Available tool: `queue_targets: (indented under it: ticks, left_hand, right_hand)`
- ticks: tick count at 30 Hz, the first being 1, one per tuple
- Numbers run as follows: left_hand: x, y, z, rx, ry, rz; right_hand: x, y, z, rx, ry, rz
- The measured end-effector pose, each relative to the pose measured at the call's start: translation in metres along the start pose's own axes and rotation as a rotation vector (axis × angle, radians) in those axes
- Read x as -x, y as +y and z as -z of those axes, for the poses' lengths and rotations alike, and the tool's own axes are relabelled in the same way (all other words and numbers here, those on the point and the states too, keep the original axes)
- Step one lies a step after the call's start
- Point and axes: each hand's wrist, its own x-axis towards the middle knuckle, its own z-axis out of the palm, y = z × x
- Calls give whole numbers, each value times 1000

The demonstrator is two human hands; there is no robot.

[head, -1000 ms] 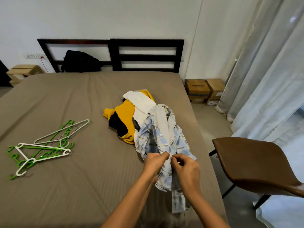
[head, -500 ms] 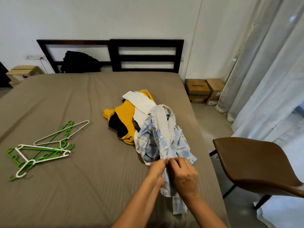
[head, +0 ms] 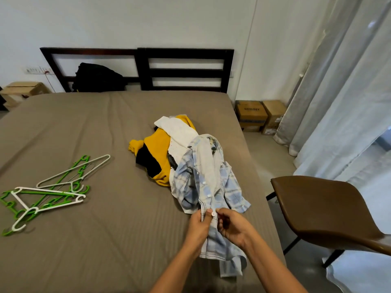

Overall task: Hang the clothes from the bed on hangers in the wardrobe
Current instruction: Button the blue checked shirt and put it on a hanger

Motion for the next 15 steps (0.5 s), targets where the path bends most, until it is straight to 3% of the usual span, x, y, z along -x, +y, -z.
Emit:
queue_targets:
  ticks: [2, 6, 12, 15]
  left_hand:
    - [-1, -6, 8, -135, -35, -115]
    - [-3, -8, 12, -287, -103, -178]
    - [-20, 23, 19, -164, -37, 116]
    - [-31, 38, 10, 75, -60, 277]
  right_hand:
    - [-11, -13, 6, 111, 14, -41]
    - [-28, -18, -2, 537, 80, 148]
    - [-23, -4, 1, 505, 79, 472]
    - [-18, 0, 5, 445, 29, 481]
